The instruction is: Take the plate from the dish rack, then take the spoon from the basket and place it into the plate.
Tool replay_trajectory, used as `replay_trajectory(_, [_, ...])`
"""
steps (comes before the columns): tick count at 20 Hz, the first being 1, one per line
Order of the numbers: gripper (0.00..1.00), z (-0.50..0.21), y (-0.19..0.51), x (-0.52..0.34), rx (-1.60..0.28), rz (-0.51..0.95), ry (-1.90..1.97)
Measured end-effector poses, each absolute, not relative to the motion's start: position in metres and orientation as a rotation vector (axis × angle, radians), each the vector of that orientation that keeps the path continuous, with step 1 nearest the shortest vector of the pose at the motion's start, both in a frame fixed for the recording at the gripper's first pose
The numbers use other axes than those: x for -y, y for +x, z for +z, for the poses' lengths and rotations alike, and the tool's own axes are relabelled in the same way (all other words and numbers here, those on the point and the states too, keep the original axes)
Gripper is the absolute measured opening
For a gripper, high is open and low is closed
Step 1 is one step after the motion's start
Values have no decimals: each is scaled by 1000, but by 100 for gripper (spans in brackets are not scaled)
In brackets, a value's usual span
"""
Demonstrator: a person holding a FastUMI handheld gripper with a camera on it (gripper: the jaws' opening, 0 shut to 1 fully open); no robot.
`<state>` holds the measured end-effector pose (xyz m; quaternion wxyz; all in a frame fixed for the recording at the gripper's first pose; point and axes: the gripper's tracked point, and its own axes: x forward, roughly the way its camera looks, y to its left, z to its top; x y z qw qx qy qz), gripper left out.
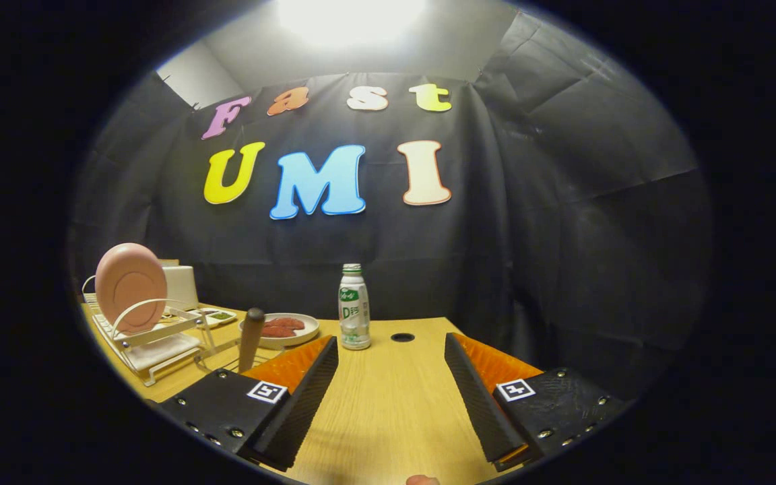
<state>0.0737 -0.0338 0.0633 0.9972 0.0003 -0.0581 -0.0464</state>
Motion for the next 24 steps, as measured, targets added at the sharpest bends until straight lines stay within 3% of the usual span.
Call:
replay_trajectory(6, [97, 120, -2, 58, 89, -190, -51])
replay_trajectory(12, [97, 153, -66, 6, 28, -182, -26])
replay_trajectory(24, [97, 191, -55, -241, -61, 179, 58])
